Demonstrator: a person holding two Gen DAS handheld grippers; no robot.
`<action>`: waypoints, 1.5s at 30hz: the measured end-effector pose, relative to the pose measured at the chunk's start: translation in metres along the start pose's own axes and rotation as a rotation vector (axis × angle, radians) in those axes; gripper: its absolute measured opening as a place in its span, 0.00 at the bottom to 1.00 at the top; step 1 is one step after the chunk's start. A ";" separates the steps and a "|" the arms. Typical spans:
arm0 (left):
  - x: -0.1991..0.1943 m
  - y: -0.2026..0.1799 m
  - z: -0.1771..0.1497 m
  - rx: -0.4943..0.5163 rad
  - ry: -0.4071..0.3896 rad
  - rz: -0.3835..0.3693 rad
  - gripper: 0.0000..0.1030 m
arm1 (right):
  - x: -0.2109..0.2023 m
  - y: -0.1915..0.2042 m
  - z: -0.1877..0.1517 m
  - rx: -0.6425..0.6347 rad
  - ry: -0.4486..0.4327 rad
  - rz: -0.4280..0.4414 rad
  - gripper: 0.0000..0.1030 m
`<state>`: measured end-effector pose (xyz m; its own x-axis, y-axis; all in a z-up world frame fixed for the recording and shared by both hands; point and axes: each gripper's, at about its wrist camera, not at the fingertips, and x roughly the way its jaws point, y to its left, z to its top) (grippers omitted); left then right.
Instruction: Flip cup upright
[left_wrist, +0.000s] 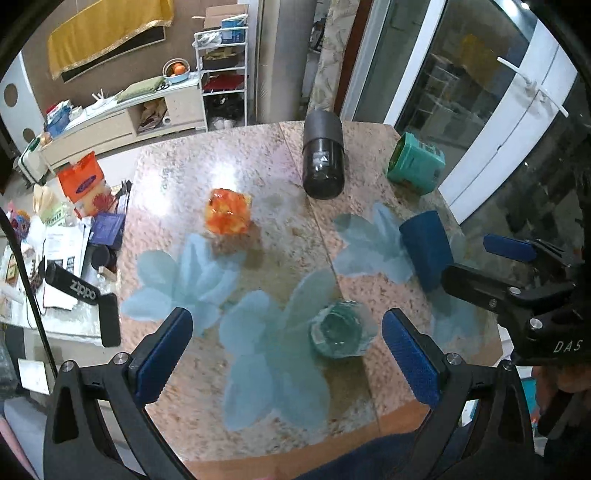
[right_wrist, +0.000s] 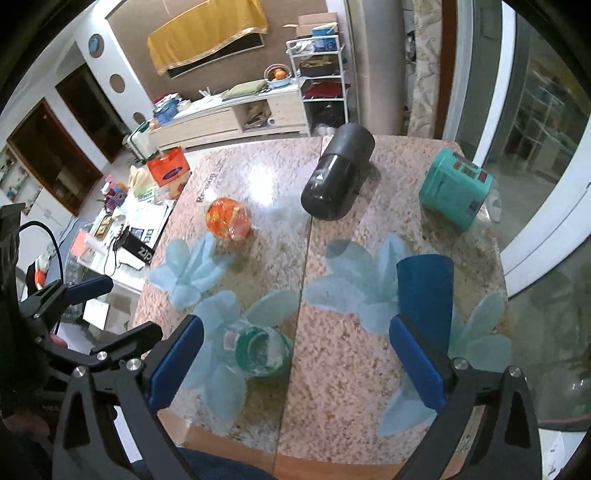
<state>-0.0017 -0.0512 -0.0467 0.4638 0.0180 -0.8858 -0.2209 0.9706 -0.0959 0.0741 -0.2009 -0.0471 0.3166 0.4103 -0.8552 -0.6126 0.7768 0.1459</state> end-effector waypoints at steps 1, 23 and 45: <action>-0.002 0.004 0.002 0.009 -0.001 -0.005 1.00 | -0.002 0.004 0.001 0.009 -0.002 -0.009 0.98; -0.039 0.031 0.016 0.084 -0.048 -0.002 1.00 | -0.016 0.040 -0.012 0.098 -0.050 -0.123 0.98; -0.044 0.028 0.010 0.079 -0.059 0.015 1.00 | -0.021 0.041 -0.021 0.110 -0.064 -0.119 0.98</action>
<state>-0.0196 -0.0227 -0.0058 0.5111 0.0441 -0.8584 -0.1605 0.9860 -0.0449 0.0267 -0.1880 -0.0337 0.4292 0.3393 -0.8370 -0.4866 0.8676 0.1021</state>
